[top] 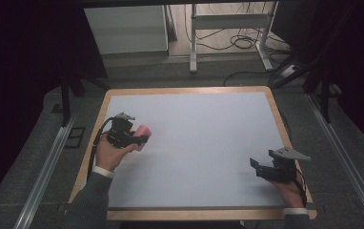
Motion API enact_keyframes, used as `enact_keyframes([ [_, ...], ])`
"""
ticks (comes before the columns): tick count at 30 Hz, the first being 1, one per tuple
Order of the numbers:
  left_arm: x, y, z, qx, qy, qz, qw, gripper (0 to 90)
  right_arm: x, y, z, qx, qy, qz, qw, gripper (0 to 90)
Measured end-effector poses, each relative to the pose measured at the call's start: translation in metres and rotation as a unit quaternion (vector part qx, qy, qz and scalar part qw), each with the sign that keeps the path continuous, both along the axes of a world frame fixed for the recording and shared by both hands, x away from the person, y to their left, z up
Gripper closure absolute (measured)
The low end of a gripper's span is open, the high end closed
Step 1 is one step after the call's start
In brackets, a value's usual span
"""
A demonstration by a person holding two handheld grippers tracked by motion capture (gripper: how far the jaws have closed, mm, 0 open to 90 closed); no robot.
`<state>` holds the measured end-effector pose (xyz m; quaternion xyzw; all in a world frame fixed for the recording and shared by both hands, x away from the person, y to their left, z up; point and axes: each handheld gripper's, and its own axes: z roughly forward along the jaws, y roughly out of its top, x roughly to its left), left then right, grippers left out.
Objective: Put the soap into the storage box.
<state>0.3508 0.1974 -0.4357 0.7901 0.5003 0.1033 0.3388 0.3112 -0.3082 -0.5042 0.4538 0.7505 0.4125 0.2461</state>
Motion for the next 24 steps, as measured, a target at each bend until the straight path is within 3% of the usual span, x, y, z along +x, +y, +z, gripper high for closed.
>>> enact_keyframes([
  [24, 0.004, 0.031, 0.002, -0.001, 0.005, 0.038, 0.9993, 59.9, 0.0, 0.0, 0.001, 0.003, -0.001, 0.002, 1.0, 15.8],
])
